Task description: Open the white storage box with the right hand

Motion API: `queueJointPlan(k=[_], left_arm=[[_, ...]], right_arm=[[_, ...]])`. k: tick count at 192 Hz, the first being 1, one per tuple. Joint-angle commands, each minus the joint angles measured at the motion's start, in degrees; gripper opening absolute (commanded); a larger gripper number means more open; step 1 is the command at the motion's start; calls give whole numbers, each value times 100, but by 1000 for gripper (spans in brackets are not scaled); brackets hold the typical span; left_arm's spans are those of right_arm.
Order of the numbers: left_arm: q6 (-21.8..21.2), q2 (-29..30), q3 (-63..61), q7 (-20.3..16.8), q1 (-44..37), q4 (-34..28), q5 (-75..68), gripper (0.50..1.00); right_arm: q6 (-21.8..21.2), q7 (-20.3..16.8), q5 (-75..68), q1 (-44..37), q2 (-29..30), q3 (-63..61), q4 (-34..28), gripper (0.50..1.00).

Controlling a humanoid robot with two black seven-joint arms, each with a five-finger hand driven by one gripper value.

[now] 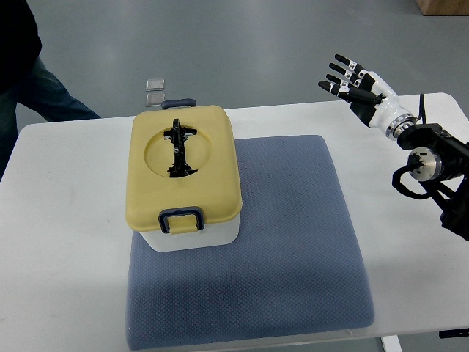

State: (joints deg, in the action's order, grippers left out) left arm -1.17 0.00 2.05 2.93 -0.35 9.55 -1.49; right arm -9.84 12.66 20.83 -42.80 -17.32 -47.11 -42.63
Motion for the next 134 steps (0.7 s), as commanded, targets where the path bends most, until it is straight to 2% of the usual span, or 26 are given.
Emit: queueJointPlan(k=[1, 134], left_arm=[[3, 0, -3, 32, 0, 12, -18, 1000], [-23, 0, 41, 41, -9, -58, -10, 1000]], right_arm=[[0, 0, 0, 0, 0, 0, 0, 930], [-26, 62, 0, -9, -44, -35, 0, 930]])
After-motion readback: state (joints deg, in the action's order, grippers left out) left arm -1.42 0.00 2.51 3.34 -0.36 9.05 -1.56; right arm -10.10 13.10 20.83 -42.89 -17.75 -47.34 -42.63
